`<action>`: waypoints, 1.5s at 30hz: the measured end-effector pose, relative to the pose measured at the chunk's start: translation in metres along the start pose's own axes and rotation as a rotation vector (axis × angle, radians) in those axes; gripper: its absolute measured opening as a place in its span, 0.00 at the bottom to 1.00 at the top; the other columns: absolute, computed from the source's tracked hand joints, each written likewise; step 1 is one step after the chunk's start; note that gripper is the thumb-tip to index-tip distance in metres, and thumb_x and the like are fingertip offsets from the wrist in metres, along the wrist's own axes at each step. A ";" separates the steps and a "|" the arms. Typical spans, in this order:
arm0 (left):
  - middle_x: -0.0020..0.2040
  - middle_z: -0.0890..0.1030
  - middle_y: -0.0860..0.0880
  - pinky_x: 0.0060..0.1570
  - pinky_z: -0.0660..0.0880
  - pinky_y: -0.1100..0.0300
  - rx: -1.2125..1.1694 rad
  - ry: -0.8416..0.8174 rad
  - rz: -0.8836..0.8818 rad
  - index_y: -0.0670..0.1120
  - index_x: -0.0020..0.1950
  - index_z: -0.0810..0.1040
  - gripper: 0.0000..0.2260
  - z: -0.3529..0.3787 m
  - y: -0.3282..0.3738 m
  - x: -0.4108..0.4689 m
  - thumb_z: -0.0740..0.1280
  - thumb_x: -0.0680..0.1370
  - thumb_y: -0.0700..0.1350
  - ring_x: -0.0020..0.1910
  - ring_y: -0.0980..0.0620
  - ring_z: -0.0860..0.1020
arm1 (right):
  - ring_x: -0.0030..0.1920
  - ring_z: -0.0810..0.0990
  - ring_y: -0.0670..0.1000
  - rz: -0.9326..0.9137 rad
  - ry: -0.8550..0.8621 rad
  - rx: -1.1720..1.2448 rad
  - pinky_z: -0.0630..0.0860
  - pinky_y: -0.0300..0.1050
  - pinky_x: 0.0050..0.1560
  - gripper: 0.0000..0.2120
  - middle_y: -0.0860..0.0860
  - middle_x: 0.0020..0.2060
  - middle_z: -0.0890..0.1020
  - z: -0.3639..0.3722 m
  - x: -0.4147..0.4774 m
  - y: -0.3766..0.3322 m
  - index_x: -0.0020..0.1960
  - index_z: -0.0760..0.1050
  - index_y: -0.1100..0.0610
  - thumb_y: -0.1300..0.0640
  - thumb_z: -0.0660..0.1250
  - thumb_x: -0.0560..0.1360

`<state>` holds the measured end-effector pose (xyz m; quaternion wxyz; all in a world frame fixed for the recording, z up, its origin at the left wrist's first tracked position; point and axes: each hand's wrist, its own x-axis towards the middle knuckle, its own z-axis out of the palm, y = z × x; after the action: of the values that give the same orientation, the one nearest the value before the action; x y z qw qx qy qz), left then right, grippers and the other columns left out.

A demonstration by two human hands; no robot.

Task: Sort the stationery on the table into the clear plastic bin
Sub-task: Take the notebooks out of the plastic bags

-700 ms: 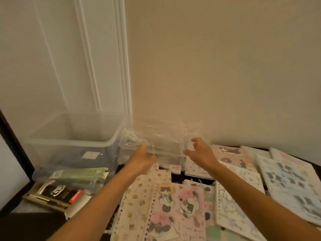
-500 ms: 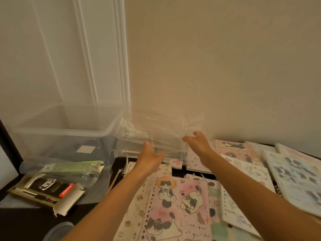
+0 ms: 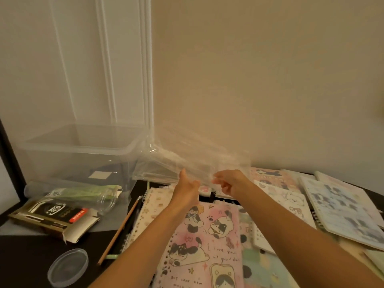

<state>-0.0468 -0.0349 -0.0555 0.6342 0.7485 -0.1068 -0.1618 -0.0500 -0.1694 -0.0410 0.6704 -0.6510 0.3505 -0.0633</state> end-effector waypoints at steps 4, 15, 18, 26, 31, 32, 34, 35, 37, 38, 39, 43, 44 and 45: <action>0.72 0.64 0.46 0.45 0.77 0.54 0.035 -0.014 0.070 0.55 0.76 0.51 0.27 0.009 0.005 -0.014 0.52 0.80 0.35 0.45 0.52 0.74 | 0.23 0.64 0.43 -0.051 -0.060 0.137 0.61 0.30 0.17 0.07 0.56 0.32 0.78 -0.020 -0.024 0.009 0.39 0.74 0.64 0.68 0.63 0.76; 0.71 0.67 0.50 0.43 0.78 0.60 -0.047 -0.327 0.097 0.53 0.76 0.55 0.27 0.056 0.016 -0.066 0.54 0.79 0.33 0.58 0.48 0.77 | 0.28 0.76 0.52 -0.211 0.283 0.293 0.70 0.34 0.19 0.12 0.58 0.33 0.79 -0.090 -0.094 0.053 0.38 0.73 0.63 0.63 0.58 0.79; 0.68 0.68 0.48 0.45 0.77 0.60 0.055 -0.271 0.077 0.52 0.74 0.58 0.24 0.052 0.009 -0.076 0.55 0.80 0.37 0.53 0.52 0.77 | 0.30 0.78 0.53 -0.110 0.279 0.254 0.72 0.35 0.21 0.12 0.58 0.33 0.78 -0.101 -0.100 0.070 0.39 0.71 0.63 0.63 0.57 0.80; 0.50 0.74 0.48 0.39 0.77 0.56 0.554 0.071 0.025 0.45 0.66 0.66 0.17 -0.001 -0.026 -0.078 0.61 0.78 0.42 0.43 0.49 0.77 | 0.24 0.77 0.52 -0.009 0.204 -0.267 0.71 0.38 0.26 0.19 0.58 0.26 0.79 -0.104 -0.122 0.084 0.37 0.76 0.66 0.53 0.59 0.78; 0.67 0.68 0.42 0.57 0.71 0.54 0.950 -0.004 -0.104 0.42 0.72 0.60 0.29 -0.029 -0.045 -0.079 0.63 0.76 0.55 0.63 0.43 0.70 | 0.18 0.71 0.48 -0.405 0.179 -0.430 0.68 0.36 0.21 0.16 0.54 0.21 0.76 -0.072 -0.142 0.078 0.32 0.76 0.63 0.60 0.61 0.77; 0.69 0.66 0.42 0.56 0.70 0.55 0.941 -0.028 -0.133 0.42 0.72 0.59 0.31 -0.031 -0.045 -0.081 0.64 0.76 0.57 0.64 0.43 0.69 | 0.20 0.74 0.50 -0.463 0.166 -0.518 0.70 0.37 0.22 0.15 0.55 0.23 0.77 -0.062 -0.143 0.079 0.33 0.77 0.65 0.60 0.61 0.76; 0.69 0.67 0.42 0.53 0.70 0.56 0.879 -0.044 -0.171 0.41 0.72 0.59 0.32 -0.033 -0.045 -0.083 0.66 0.75 0.56 0.64 0.44 0.70 | 0.31 0.81 0.56 -0.504 0.157 -0.801 0.76 0.42 0.33 0.16 0.58 0.30 0.80 -0.048 -0.141 0.085 0.35 0.75 0.65 0.56 0.62 0.76; 0.68 0.68 0.42 0.53 0.71 0.56 0.837 -0.041 -0.190 0.41 0.71 0.59 0.32 -0.034 -0.044 -0.084 0.67 0.75 0.55 0.63 0.44 0.70 | 0.36 0.82 0.57 -0.484 0.161 -0.957 0.78 0.44 0.39 0.15 0.57 0.35 0.81 -0.044 -0.138 0.089 0.35 0.72 0.62 0.53 0.61 0.77; 0.65 0.70 0.42 0.55 0.73 0.54 0.706 -0.025 -0.224 0.41 0.71 0.59 0.30 -0.035 -0.046 -0.084 0.68 0.75 0.51 0.61 0.44 0.71 | 0.43 0.81 0.55 -0.392 0.134 -1.137 0.78 0.45 0.45 0.12 0.55 0.42 0.81 -0.042 -0.130 0.096 0.40 0.70 0.58 0.50 0.60 0.78; 0.62 0.71 0.42 0.53 0.74 0.53 0.617 -0.015 -0.237 0.40 0.69 0.61 0.28 -0.035 -0.047 -0.085 0.68 0.75 0.49 0.58 0.44 0.72 | 0.43 0.80 0.54 -0.343 0.095 -1.154 0.77 0.44 0.43 0.10 0.54 0.44 0.80 -0.042 -0.126 0.099 0.43 0.70 0.57 0.51 0.60 0.78; 0.57 0.73 0.43 0.49 0.74 0.55 0.537 -0.008 -0.240 0.40 0.66 0.64 0.24 -0.033 -0.047 -0.086 0.68 0.76 0.48 0.53 0.46 0.73 | 0.43 0.78 0.53 -0.301 0.053 -1.129 0.75 0.42 0.41 0.10 0.53 0.43 0.79 -0.043 -0.122 0.102 0.45 0.70 0.58 0.51 0.61 0.78; 0.41 0.74 0.46 0.33 0.69 0.61 0.380 0.043 -0.215 0.39 0.54 0.70 0.10 -0.028 -0.042 -0.091 0.66 0.77 0.42 0.40 0.50 0.74 | 0.39 0.79 0.49 -0.156 -0.028 -0.708 0.73 0.36 0.33 0.07 0.52 0.42 0.79 -0.050 -0.118 0.098 0.45 0.73 0.59 0.55 0.65 0.76; 0.41 0.75 0.45 0.33 0.69 0.61 0.334 0.056 -0.204 0.39 0.54 0.71 0.08 -0.029 -0.037 -0.092 0.64 0.78 0.41 0.39 0.49 0.75 | 0.35 0.79 0.47 -0.129 -0.049 -0.629 0.72 0.35 0.29 0.07 0.52 0.41 0.80 -0.053 -0.121 0.095 0.48 0.75 0.60 0.56 0.65 0.76; 0.40 0.75 0.45 0.31 0.69 0.61 0.305 0.060 -0.185 0.39 0.52 0.71 0.05 -0.030 -0.031 -0.095 0.63 0.79 0.40 0.37 0.50 0.75 | 0.33 0.79 0.46 -0.117 -0.072 -0.592 0.72 0.34 0.27 0.08 0.52 0.39 0.81 -0.056 -0.124 0.092 0.49 0.75 0.61 0.56 0.65 0.76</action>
<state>-0.1246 0.0324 -0.0715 0.4986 0.8471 -0.0419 -0.1792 -0.2082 -0.1353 -0.0721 0.4585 -0.8390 0.2917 0.0262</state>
